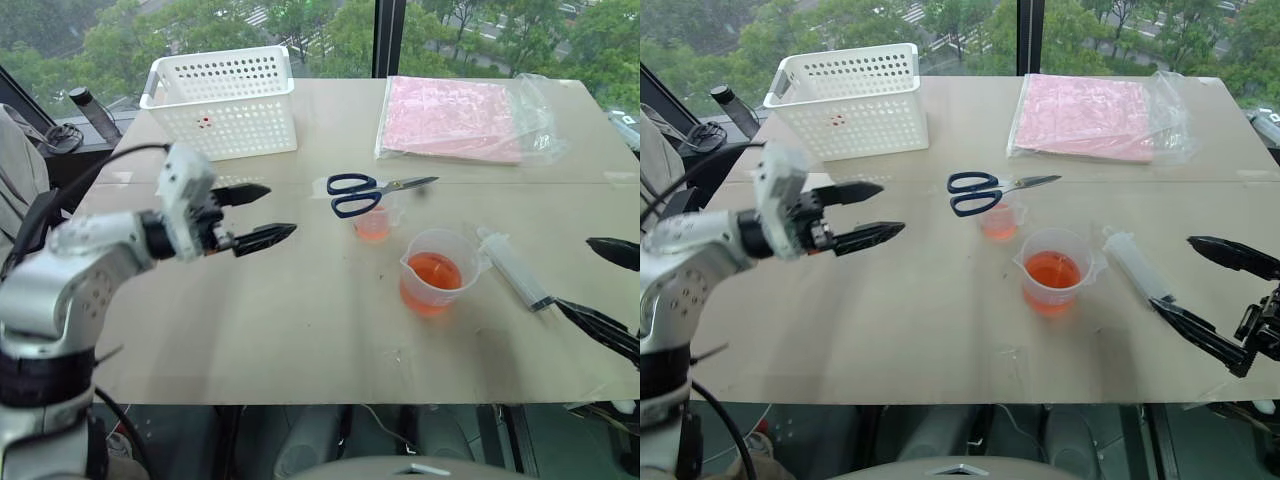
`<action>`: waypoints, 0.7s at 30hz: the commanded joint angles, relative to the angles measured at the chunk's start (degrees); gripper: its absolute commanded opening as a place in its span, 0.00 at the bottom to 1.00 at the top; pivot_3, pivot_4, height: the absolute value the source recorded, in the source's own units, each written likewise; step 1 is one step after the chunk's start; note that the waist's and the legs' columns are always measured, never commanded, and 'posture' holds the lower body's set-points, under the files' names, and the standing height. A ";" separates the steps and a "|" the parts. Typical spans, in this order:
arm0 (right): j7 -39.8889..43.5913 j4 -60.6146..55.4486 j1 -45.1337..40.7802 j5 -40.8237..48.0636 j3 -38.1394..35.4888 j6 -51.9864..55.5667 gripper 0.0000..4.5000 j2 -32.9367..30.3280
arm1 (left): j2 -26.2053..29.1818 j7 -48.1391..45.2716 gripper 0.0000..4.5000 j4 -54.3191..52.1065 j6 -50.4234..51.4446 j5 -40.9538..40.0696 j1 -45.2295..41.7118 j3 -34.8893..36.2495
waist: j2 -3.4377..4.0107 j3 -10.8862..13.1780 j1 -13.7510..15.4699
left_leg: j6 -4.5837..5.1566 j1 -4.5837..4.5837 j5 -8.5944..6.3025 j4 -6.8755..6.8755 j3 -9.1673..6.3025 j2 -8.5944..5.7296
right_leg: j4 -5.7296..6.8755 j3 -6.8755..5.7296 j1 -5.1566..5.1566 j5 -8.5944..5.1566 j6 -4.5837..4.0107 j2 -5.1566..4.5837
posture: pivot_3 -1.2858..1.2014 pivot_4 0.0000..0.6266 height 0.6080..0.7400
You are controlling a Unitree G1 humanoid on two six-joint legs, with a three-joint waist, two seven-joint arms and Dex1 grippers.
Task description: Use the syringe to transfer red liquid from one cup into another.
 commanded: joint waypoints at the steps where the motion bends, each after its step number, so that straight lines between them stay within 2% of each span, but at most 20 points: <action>1: -2.47 -2.66 -0.72 5.34 -2.12 1.40 1.00 -1.76 | -1.40 -1.56 0.99 8.26 8.01 2.66 -13.79 -8.66 | -0.06 0.04 0.12 | 0.00 -0.01 0.00 0.03 -0.01 0.00 | 0.01 -0.02 0.00 0.00 0.00 0.03 | 0.52 0.24 1.00; 5: -6.17 -4.98 -1.01 6.48 -1.96 1.54 1.00 -1.69 | -4.95 -9.20 0.99 20.95 6.96 11.21 -28.69 -22.17 | -0.18 0.07 -0.06 | 0.00 -0.05 0.01 0.07 0.07 -0.02 | 0.06 0.06 0.01 0.01 0.02 0.32 | 0.52 0.24 1.00; 10: -8.92 -7.43 0.32 7.19 -2.02 0.84 1.00 -0.44 | -9.20 -20.11 0.99 35.07 -2.70 20.68 -38.06 -31.52 | -0.25 0.12 -0.83 | 0.01 -0.12 0.02 0.09 0.34 0.04 | 0.12 0.34 -0.19 0.00 0.02 0.34 | 0.52 0.24 1.00; 12: -9.49 -8.24 1.16 7.51 -2.56 0.60 1.00 -0.12 | -11.24 -22.39 0.99 40.65 -5.83 23.58 -40.81 -32.69 | -0.28 0.14 -0.97 | 0.01 -0.14 0.02 0.07 0.40 0.08 | 0.14 0.42 -0.26 0.00 0.01 0.32 | 0.52 0.24 1.00; 14: -9.71 -9.32 2.64 7.73 -3.48 0.24 1.00 0.63 | -13.16 -24.72 0.90 45.66 -10.15 26.80 -43.22 -34.12 | -0.29 0.15 -0.97 | 0.01 -0.17 0.02 0.08 0.40 0.10 | 0.15 0.43 -0.30 0.00 0.01 0.26 | 0.52 0.24 1.00; 21: -10.92 -11.02 5.33 7.53 -3.84 -0.57 1.00 2.20 | -16.94 -30.38 0.90 54.23 -18.26 32.80 -45.89 -34.48 | -0.43 0.22 -0.46 | 0.04 -0.27 0.01 0.23 0.37 0.09 | 0.17 0.38 -0.31 0.01 0.03 0.37 | 0.52 0.24 1.00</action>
